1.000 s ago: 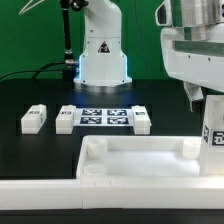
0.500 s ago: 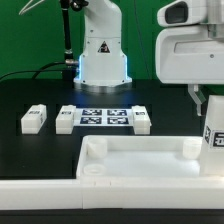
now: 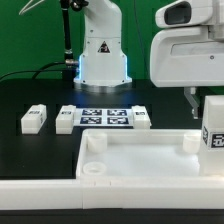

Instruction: Assemble desk

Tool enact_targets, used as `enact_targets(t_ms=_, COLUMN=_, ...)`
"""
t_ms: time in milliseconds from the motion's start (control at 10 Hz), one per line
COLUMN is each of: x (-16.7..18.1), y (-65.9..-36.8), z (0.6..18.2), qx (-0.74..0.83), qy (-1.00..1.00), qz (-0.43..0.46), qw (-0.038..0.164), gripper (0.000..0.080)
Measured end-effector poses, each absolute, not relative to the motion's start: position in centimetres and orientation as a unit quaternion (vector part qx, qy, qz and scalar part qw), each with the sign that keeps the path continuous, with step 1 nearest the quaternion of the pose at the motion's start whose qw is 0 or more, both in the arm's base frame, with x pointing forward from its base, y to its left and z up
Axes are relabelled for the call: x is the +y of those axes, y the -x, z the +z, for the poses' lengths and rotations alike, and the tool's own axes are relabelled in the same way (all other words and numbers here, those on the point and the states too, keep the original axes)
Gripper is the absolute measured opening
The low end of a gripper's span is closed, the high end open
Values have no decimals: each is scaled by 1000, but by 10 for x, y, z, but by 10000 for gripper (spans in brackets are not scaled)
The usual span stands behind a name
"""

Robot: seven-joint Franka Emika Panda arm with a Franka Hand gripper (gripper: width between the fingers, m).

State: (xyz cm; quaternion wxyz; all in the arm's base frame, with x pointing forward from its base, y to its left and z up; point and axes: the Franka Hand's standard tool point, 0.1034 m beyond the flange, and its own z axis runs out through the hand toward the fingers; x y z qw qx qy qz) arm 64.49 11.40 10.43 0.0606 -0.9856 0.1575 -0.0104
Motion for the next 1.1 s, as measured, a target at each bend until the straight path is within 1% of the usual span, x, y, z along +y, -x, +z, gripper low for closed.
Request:
enact_targets(t_ms=300, x=109, y=-646, z=104, qx=174, qy=983, qz=-12, qw=61, gripper=649)
enact_targets(t_ms=400, x=109, y=-646, z=104, qx=190, qy=980, qz=-11, qw=61, gripper=601)
enact_targets(t_ms=500, x=109, y=-646, z=104, qx=219, qy=974, qz=-9, qw=62, gripper=601)
enact_targets(t_ms=600, x=109, y=-646, z=104, qx=240, qy=969, qz=-8, qw=62, gripper=406)
enact_targets(t_ms=700, x=107, y=-646, z=104, qx=274, qy=960, qz=-5, qw=61, gripper=406)
enact_targets(t_ms=800, x=105, y=-646, z=104, qx=304, qy=951, qz=-3, qw=60, gripper=301)
enact_targets(t_ms=1100, x=103, y=-646, z=103, qx=432, qy=900, qz=4, qw=60, gripper=298)
